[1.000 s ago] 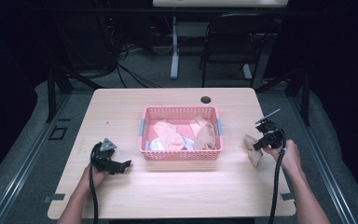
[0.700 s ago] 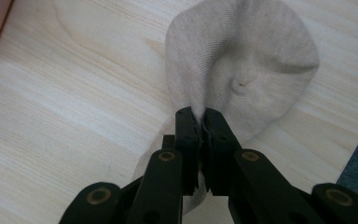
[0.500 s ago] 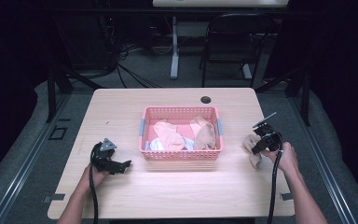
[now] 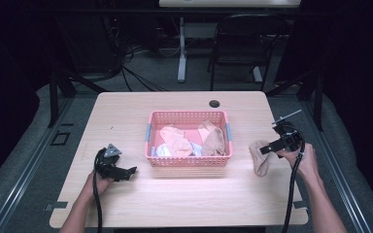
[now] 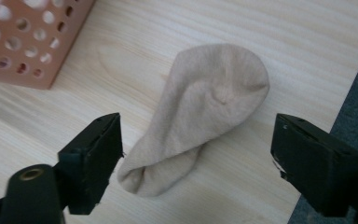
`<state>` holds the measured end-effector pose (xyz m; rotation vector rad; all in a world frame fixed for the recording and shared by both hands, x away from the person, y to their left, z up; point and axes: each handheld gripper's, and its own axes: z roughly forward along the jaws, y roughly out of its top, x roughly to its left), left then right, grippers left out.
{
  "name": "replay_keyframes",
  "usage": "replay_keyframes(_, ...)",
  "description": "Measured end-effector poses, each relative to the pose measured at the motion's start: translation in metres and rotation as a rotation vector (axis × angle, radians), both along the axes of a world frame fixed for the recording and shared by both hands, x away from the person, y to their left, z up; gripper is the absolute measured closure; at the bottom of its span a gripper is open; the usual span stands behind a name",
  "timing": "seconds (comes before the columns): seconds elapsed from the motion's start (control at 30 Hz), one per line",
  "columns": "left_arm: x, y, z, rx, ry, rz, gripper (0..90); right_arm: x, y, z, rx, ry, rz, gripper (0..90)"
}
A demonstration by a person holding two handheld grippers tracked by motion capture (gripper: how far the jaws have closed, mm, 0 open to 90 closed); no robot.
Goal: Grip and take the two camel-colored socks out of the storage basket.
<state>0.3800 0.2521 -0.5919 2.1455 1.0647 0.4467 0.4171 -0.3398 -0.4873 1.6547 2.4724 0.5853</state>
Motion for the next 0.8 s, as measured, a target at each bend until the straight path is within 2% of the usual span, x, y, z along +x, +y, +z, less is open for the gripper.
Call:
replay_keyframes(0.07, 0.0, 0.0, 0.0, 0.0, 0.0, 0.0, 0.0, -0.002, 0.002, 0.005, 0.017, -0.015, 0.005, 13.5)
replay_keyframes(0.2, 0.0, 0.0, 0.0, 0.0, 0.0, 0.0, 0.0, -0.003, 0.008, 0.013, 0.021, -0.003, 0.029, 5.7)
replay_keyframes(0.27, 0.0, 0.0, 0.0, 0.0, 0.0, 0.0, 0.0, -0.004, 0.014, 0.019, 0.031, -0.015, 0.041, 0.6)
replay_keyframes(0.57, 0.0, 0.0, 0.0, 0.0, 0.0, -0.001, 0.0, -0.007, 0.03, 0.03, 0.037, -0.026, 0.084, 0.0)
replay_keyframes(0.8, 0.0, 0.0, 0.0, 0.0, 0.0, -0.001, 0.0, -0.008, 0.042, 0.038, 0.021, -0.021, 0.109, 0.0)
